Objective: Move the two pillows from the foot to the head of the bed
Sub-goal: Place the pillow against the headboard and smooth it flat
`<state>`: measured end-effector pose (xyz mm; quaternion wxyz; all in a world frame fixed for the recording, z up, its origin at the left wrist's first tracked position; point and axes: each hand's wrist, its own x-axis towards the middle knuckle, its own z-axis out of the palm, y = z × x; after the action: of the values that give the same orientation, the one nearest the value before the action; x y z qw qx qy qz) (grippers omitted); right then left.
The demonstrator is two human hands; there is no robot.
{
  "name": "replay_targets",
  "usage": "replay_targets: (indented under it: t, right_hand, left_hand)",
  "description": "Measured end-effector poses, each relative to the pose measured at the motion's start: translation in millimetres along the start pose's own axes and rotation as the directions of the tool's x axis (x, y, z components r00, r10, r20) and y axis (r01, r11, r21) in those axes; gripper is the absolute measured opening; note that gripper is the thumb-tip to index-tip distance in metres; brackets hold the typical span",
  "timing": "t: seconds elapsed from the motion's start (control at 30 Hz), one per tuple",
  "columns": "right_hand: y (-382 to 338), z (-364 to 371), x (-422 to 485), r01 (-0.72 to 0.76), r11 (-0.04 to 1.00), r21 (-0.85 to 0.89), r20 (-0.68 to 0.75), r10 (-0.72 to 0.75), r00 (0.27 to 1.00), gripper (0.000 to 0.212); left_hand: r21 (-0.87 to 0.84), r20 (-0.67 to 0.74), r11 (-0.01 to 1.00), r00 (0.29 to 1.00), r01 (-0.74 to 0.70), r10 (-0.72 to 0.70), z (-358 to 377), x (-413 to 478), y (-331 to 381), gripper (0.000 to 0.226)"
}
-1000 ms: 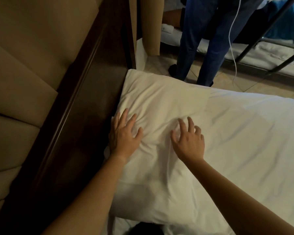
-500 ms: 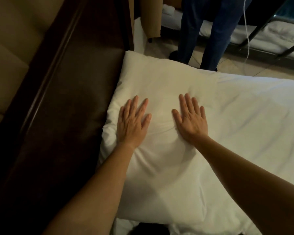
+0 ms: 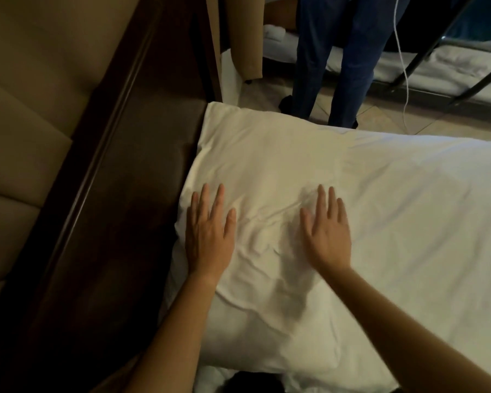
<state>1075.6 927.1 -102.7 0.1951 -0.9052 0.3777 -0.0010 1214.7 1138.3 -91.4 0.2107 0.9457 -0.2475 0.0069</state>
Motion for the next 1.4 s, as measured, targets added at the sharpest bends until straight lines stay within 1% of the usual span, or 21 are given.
replay_targets:
  t: [0.07, 0.13, 0.2, 0.27, 0.5, 0.63, 0.73, 0.77, 0.83, 0.87, 0.9, 0.93, 0.97, 1.03, 1.07, 1.13, 1.17, 1.27, 1.4]
  right_hand:
    - [-28, 15, -41, 0.101, 0.994, 0.039, 0.022, -0.102, 0.995, 0.074]
    - [-48, 30, -77, 0.122, 0.990, 0.075, 0.074, -0.127, 0.989, 0.072]
    - [-51, 44, -96, 0.110, 0.992, 0.065, 0.121, -0.117, 0.986, 0.071]
    - [-44, 54, -98, 0.093, 0.995, 0.044, 0.136, -0.098, 0.986, 0.070]
    - [-11, 64, -96, 0.059, 0.998, 0.021, 0.133, -0.061, 0.989, 0.071]
    - [8, 61, -106, -0.027, 1.000, 0.007, 0.144, 0.026, 0.989, 0.072]
    - [23, 57, -111, -0.054, 0.998, -0.014, 0.171, 0.055, 0.984, 0.073]
    - [29, 56, -113, -0.086, 0.996, -0.017, 0.182, 0.087, 0.979, 0.074]
    - [38, 53, -118, -0.210, 0.978, 0.003, 0.199, 0.205, 0.958, 0.079]
    - [41, 51, -121, -0.275, 0.961, 0.032, 0.194, 0.264, 0.945, 0.082]
    - [43, 50, -124, -0.310, 0.949, 0.059, 0.176, 0.296, 0.939, 0.082]
    - [42, 50, -128, -0.301, 0.951, 0.071, 0.141, 0.289, 0.947, 0.080]
    - [39, 49, -133, -0.253, 0.965, 0.066, 0.092, 0.246, 0.965, 0.078]
    - [20, 48, -146, -0.093, 0.995, 0.036, 0.010, 0.092, 0.996, 0.079]
    - [6, 49, -153, -0.008, 0.999, 0.036, -0.023, 0.009, 1.000, 0.080]
    - [-24, 55, -172, 0.114, 0.992, 0.053, -0.056, -0.111, 0.992, 0.079]
    - [-37, 61, -180, 0.155, 0.986, 0.056, -0.043, -0.152, 0.987, 0.077]
    - [-47, 85, -197, 0.213, 0.977, 0.012, 0.033, -0.213, 0.976, 0.076]
    - [-21, 101, -199, 0.209, 0.977, -0.040, 0.052, -0.206, 0.977, 0.078]
  left_hand:
    - [-0.031, 0.006, 0.996, 0.997, -0.079, 0.080, 0, -29, 3, 0.056]
    - [0.002, 0.057, 0.992, 0.990, -0.129, 0.129, 8, -57, 0, 0.056]
    - [0.071, 0.109, 0.987, 0.985, -0.141, 0.133, 18, -77, -9, 0.057]
    - [0.101, 0.131, 0.983, 0.981, -0.155, 0.141, 24, -82, -18, 0.058]
    - [0.137, 0.094, 0.974, 0.981, -0.180, 0.168, 33, -86, -35, 0.057]
    - [0.140, 0.079, 0.978, 0.986, -0.156, 0.146, 28, -91, -43, 0.056]
    - [0.141, 0.095, 0.977, 0.985, -0.157, 0.145, 21, -94, -52, 0.057]
    - [0.141, 0.100, 0.979, 0.986, -0.149, 0.136, 18, -95, -54, 0.057]
    - [0.143, 0.100, 0.983, 0.990, -0.111, 0.098, 12, -97, -56, 0.058]
    - [0.137, 0.089, 0.987, 0.993, -0.088, 0.077, 9, -98, -56, 0.059]
    - [0.120, 0.069, 0.990, 0.996, -0.067, 0.059, 4, -100, -55, 0.059]
    - [0.098, 0.042, 0.994, 0.998, -0.052, 0.048, 0, -102, -52, 0.059]
    - [0.079, 0.016, 0.996, 0.999, -0.047, 0.046, -5, -105, -49, 0.059]
    - [0.064, -0.019, 0.995, 0.997, -0.073, 0.074, -12, -115, -40, 0.059]
    - [0.058, -0.024, 0.993, 0.994, -0.106, 0.108, -13, -121, -35, 0.059]
    - [0.040, 0.007, 0.983, 0.983, -0.181, 0.181, -9, -137, -29, 0.060]
    - [0.045, 0.039, 0.978, 0.979, -0.204, 0.203, -4, -146, -29, 0.060]
    - [0.139, 0.118, 0.972, 0.978, -0.187, 0.172, 10, -169, -42, 0.061]
    - [0.193, 0.123, 0.962, 0.977, -0.195, 0.173, 17, -178, -56, 0.062]
